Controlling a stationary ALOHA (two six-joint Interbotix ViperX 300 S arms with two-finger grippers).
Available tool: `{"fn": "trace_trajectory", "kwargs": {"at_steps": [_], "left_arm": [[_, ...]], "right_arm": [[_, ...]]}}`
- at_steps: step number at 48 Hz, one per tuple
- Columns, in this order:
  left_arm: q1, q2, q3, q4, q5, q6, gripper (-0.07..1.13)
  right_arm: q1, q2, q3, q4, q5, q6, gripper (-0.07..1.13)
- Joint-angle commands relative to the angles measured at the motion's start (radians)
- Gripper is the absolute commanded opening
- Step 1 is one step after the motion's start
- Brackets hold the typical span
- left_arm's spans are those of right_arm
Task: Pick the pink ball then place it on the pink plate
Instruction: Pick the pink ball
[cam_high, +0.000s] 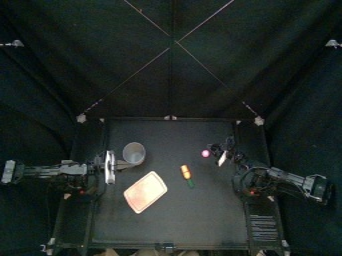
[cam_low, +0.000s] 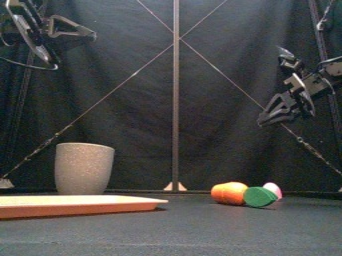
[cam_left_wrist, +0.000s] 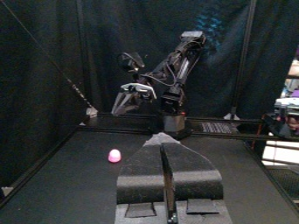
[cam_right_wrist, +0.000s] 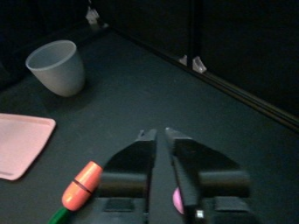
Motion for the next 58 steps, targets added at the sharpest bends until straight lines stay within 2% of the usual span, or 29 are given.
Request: {"fn": "trace_trajectory", "kwargs": {"at_steps": [1,4,9,23,44,58], "left_arm": [[0.014,0.005,-0.012,-0.002,-0.011,0.000,-0.02],[0.020,0.005,-0.012,-0.002,-0.012,0.000,-0.02],[0.020,0.005,-0.008,-0.002,-0.012,0.000,-0.02],[0.023,0.005,0.018,-0.002,-0.012,0.000,-0.02],[0.026,0.003,0.034,-0.002,-0.012,-0.003,-0.02],[0.026,0.003,0.043,-0.002,-0.012,-0.006,-0.02]], "right_arm": [[-0.006,0.043,-0.009,0.008,0.011,0.000,1.07],[-0.006,0.075,-0.014,0.006,0.023,-0.002,1.09],[-0.012,0.147,-0.021,0.003,0.031,-0.002,1.06],[-0.104,0.373,-0.066,0.002,0.075,-0.002,1.05],[-0.101,0.569,-0.156,-0.041,0.187,-0.002,1.03],[-0.083,0.583,-0.184,-0.035,0.204,0.000,1.00]]}}
